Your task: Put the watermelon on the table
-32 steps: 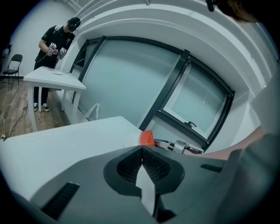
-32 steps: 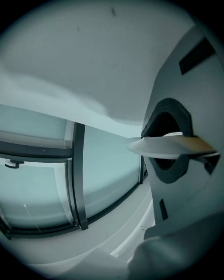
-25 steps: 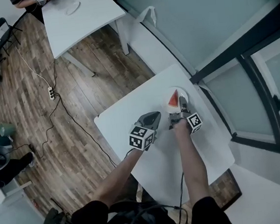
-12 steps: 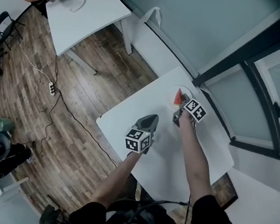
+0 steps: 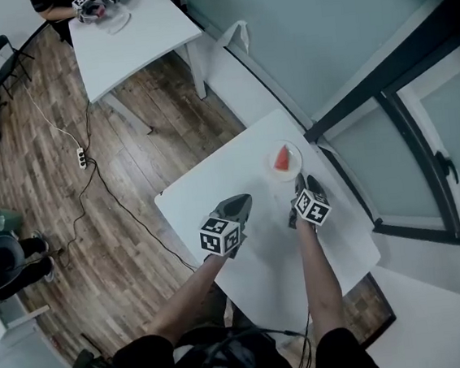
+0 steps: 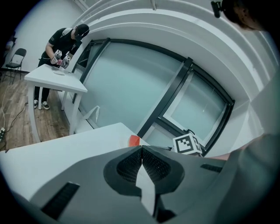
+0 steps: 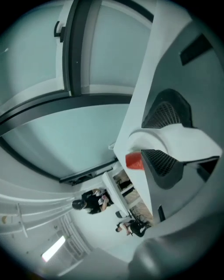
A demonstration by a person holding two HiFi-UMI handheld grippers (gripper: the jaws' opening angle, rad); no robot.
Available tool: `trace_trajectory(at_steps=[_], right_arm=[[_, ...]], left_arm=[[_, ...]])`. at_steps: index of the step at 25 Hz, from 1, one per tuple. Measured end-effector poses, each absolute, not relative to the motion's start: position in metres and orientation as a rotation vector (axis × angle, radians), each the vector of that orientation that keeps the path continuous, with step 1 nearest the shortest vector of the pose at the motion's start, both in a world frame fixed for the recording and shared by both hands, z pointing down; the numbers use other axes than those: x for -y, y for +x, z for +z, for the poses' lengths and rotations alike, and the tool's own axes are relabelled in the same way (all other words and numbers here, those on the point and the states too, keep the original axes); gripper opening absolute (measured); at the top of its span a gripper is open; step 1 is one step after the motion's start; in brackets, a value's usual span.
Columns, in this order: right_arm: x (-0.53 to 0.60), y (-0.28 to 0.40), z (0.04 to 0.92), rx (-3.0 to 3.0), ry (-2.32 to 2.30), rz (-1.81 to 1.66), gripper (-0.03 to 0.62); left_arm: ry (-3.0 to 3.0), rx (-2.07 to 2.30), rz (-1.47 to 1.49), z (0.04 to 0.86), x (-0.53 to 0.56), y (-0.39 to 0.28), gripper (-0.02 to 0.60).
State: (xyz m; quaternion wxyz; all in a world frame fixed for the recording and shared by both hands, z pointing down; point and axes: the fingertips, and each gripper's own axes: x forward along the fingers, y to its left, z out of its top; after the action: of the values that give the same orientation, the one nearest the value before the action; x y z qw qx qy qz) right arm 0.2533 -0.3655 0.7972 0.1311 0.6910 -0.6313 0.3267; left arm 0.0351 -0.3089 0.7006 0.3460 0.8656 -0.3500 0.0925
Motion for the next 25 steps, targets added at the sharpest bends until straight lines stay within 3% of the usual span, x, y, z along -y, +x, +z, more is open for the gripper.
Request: trace_trajectory(at_steps=[2, 6, 11, 25], right_arm=[[0.343, 0.234, 0.776, 1.95, 1.948, 0.86, 0.139], [0.291, 0.204, 0.729, 2.056, 1.899, 0.681, 0.011], [0.218, 0.172, 0.674, 2.124, 1.83, 0.476, 0.011], [0.012, 0.145, 0.584, 2.303, 1.869, 0.492, 0.011]], left_arm=[[2.264, 0.897, 0.262, 0.696, 0.294, 0.036, 0.006], [2.303, 0.884, 0.291, 0.686, 0.262, 0.038, 0.006], [2.394, 0.875, 0.343, 0.665, 0.206, 0.042, 0.006], [2.589, 1.015, 0.359, 0.587, 0.026, 0.039, 0.006]])
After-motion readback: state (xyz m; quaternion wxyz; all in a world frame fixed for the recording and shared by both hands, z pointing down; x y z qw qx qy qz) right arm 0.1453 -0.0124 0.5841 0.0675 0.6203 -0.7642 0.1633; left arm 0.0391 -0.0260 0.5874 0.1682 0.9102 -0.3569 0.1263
